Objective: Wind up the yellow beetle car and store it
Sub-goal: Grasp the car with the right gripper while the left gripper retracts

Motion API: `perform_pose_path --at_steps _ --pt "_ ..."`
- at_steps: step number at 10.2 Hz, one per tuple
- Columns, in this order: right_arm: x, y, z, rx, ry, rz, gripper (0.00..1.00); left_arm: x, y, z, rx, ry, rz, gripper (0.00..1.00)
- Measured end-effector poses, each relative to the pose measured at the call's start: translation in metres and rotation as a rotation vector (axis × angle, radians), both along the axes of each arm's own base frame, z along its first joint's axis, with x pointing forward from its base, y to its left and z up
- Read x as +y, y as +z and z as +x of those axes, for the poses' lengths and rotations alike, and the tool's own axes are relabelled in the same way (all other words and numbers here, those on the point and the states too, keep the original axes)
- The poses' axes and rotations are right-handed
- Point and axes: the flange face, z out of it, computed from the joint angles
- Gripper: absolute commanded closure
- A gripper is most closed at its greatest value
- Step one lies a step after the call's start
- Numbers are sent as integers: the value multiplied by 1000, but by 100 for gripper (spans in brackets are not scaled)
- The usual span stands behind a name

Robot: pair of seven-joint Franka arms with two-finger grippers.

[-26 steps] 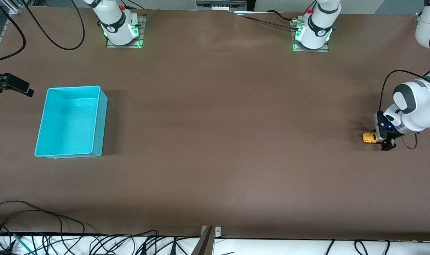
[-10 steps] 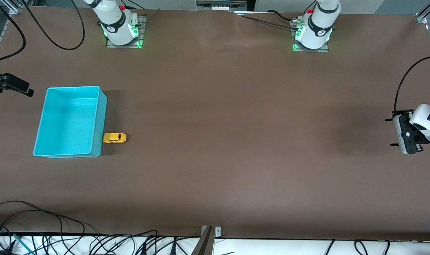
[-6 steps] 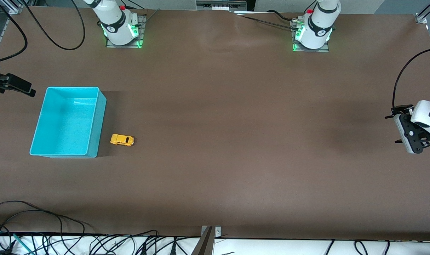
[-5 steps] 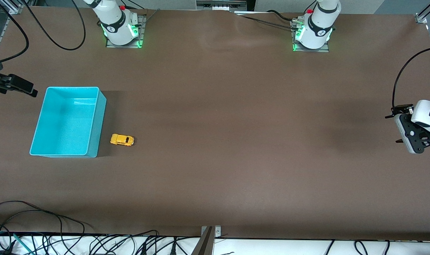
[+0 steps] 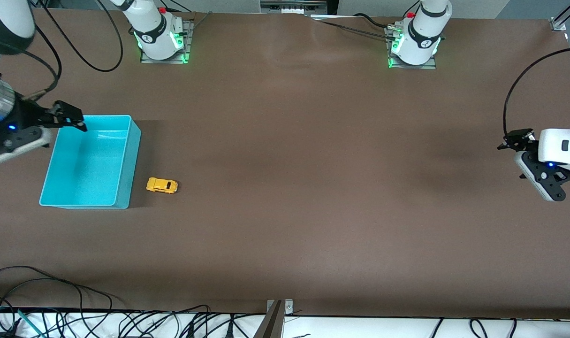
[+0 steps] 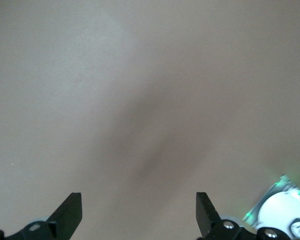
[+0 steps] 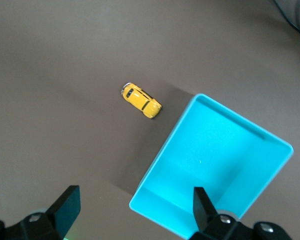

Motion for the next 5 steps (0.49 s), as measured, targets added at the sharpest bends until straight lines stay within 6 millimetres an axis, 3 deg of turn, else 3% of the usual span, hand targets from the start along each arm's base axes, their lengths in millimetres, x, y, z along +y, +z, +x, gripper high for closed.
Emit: perform_pose_path --at_steps 3,5 --pt "2 -76 35 -12 422 76 0 -45 17 -5 40 185 25 0" --pt "11 -117 49 -39 617 93 0 -75 44 -14 10 316 75 0"
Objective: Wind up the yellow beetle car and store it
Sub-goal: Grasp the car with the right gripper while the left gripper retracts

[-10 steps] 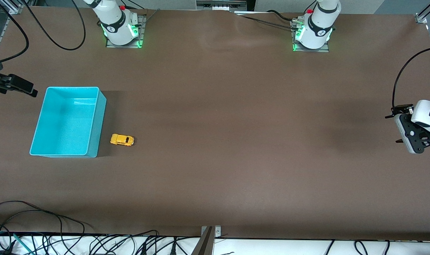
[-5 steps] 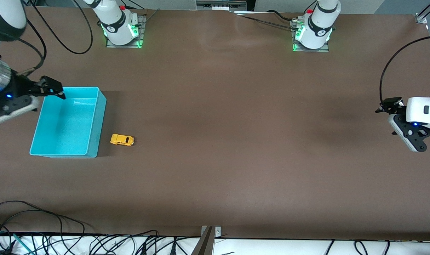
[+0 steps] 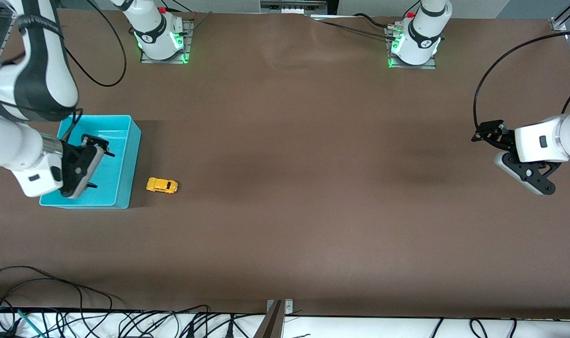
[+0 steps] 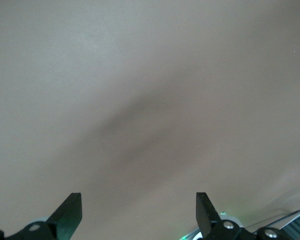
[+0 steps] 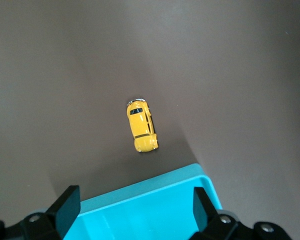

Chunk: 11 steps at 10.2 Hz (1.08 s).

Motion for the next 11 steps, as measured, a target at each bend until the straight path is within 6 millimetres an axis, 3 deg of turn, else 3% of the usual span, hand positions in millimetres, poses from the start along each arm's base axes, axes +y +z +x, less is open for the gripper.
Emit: perform_pose_path --at_steps 1,3,6,8,9,11 --pt "8 -21 5 -28 86 8 0 -12 19 -6 -41 53 45 0" --pt "30 -62 2 -78 173 11 0 -10 41 -20 -120 107 74 0" --pt "62 -113 -18 -132 218 5 0 -5 43 -49 -203 219 76 0" --pt "58 -150 -37 -161 239 -3 0 -9 39 -55 -198 329 66 0" --pt "55 -163 -44 -173 255 -6 0 -21 41 -57 -199 374 71 0" --pt "51 -189 -59 -212 280 -14 0 -37 57 -66 -217 419 74 0"
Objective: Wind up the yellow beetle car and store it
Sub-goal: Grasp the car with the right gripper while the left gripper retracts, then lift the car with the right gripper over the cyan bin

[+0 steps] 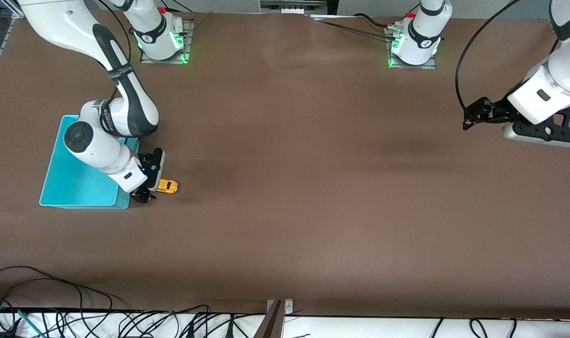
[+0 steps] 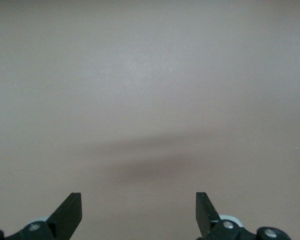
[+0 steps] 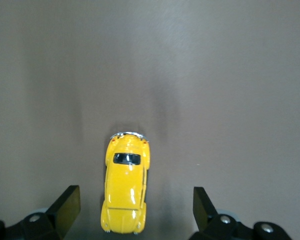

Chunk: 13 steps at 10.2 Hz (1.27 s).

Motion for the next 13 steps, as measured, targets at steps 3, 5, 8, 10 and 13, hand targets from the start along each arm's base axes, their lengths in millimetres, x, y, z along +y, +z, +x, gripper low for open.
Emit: perform_pose_path --at_steps 3,5,8,10,13 --pt "-2 -19 -7 -41 26 -4 0 -3 4 -6 3 -3 2 0" --pt "-3 -32 -8 -66 25 -4 35 1 -5 -4 20 8 3 0" --pt "-3 -38 -8 -71 25 -4 97 11 -8 -2 26 26 3 0" --pt "-3 -36 -7 -80 25 -4 100 0 -8 -4 26 6 3 0" --pt "-2 -13 -1 -110 10 2 100 -6 -7 -5 30 -4 4 0"
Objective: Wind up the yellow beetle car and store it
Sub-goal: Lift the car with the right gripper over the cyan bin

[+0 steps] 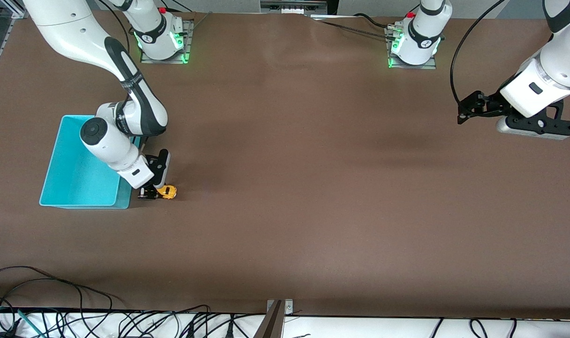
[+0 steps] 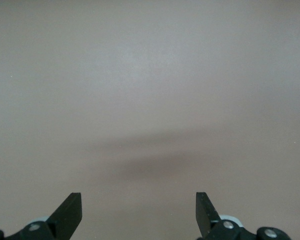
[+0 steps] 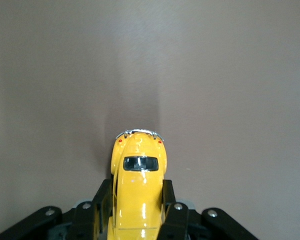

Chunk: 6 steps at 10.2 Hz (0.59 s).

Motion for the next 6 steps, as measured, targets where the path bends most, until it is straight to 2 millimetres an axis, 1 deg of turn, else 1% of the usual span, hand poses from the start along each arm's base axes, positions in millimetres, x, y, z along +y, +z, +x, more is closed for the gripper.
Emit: perform_pose_path --at_steps 1,3,4,5,6 --pt "1 22 2 17 -37 9 100 0 0 0 1 0 0 0" --pt "2 90 -3 54 -126 27 100 1 1 -1 3 1 0 0" --pt "-3 124 -9 73 -157 29 100 1 1 -1 4 1 1 0" --pt "-20 152 -18 103 -199 25 100 1 1 -1 4 2 1 0" --pt "-49 174 -25 127 -246 21 100 2 1 -1 4 3 1 0"
